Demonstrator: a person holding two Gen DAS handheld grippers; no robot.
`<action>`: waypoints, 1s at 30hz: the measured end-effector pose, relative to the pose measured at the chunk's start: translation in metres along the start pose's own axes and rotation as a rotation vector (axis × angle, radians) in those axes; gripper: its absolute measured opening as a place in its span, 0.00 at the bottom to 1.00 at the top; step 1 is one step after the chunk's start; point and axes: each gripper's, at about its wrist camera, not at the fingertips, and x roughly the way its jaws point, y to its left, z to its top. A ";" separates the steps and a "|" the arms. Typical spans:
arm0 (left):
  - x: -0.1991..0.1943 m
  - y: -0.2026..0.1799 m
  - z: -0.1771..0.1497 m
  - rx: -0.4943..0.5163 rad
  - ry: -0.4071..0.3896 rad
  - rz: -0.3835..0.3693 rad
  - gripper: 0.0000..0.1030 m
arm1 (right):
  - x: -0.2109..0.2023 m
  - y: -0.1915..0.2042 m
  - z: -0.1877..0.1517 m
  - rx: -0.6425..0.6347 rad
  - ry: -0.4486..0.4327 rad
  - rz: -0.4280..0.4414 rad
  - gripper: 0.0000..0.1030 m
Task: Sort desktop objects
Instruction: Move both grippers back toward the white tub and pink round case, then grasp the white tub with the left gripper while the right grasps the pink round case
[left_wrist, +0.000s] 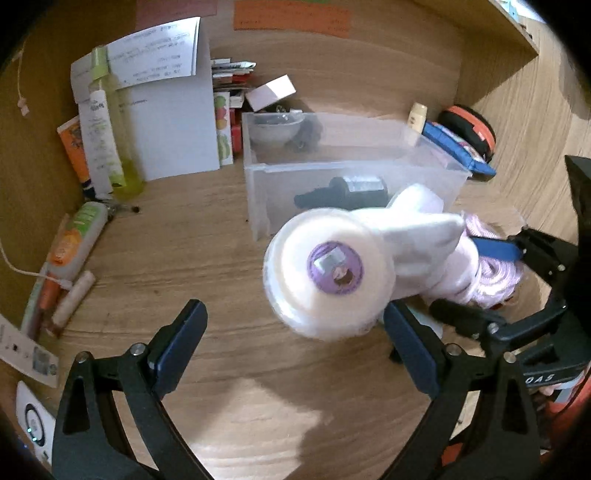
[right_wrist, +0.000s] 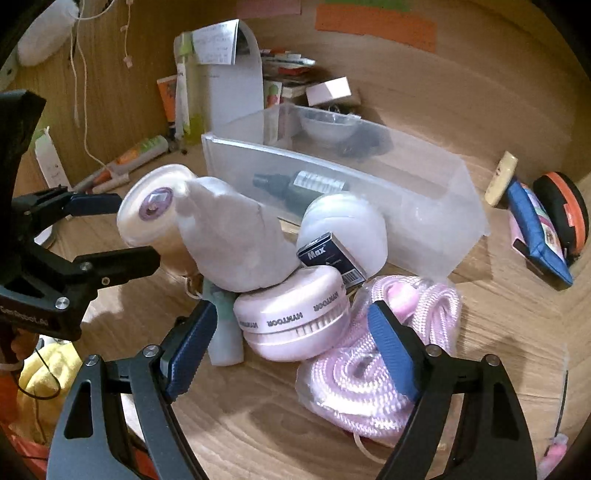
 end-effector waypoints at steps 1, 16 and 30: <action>0.001 -0.002 0.001 0.005 -0.010 0.004 0.95 | 0.002 0.000 0.001 0.000 0.001 0.003 0.78; 0.010 -0.013 0.009 0.014 -0.043 -0.014 0.67 | 0.009 -0.002 0.010 -0.004 0.031 0.022 0.61; -0.013 0.010 0.007 -0.102 -0.074 -0.005 0.67 | -0.024 -0.016 0.021 0.025 -0.043 0.008 0.61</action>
